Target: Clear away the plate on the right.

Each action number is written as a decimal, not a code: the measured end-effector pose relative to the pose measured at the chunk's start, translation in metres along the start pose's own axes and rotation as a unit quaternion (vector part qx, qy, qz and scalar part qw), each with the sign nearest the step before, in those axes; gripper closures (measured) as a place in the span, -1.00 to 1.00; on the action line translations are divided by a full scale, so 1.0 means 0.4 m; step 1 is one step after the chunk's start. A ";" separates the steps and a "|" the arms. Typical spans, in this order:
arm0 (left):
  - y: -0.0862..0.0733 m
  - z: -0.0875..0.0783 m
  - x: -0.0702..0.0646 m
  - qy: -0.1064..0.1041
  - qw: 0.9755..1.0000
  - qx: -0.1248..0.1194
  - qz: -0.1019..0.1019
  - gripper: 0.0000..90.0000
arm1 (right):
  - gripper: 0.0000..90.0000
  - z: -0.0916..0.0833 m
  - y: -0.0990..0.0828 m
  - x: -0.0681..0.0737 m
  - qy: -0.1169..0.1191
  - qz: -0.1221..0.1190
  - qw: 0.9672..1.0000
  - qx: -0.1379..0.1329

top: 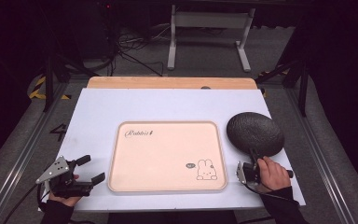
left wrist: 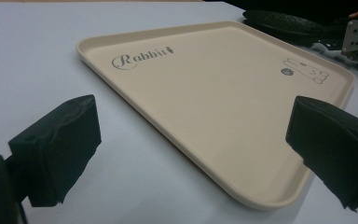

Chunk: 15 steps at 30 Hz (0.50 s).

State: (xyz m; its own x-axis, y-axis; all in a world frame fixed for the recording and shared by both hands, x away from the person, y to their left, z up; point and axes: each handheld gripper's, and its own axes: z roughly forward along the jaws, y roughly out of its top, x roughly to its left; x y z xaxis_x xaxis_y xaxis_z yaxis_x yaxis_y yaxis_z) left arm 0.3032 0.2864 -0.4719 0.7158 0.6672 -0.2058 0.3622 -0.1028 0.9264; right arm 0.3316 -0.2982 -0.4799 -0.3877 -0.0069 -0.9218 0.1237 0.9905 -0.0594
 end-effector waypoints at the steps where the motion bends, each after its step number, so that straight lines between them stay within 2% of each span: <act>1: 0.000 0.000 0.000 0.000 1.000 0.001 -0.001 -0.92 | 0.91 0.000 -0.001 0.000 0.001 0.002 1.000 0.001; 10: 0.000 0.000 0.000 0.000 1.000 0.000 0.000 -0.91 | 0.90 -0.011 -0.002 -0.012 0.000 0.007 1.000 -0.007; 15: 0.000 0.000 0.000 0.000 1.000 0.000 -0.001 -0.91 | 0.89 -0.032 0.004 -0.028 -0.012 0.003 1.000 -0.011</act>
State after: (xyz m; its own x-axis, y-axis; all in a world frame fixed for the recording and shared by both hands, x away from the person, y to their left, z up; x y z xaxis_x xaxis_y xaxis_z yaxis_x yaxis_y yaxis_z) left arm 0.3031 0.2865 -0.4719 0.7147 0.6681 -0.2071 0.3639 -0.1024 0.9258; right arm 0.3244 -0.2946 -0.4647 -0.3645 -0.0032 -0.9312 0.1058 0.9934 -0.0449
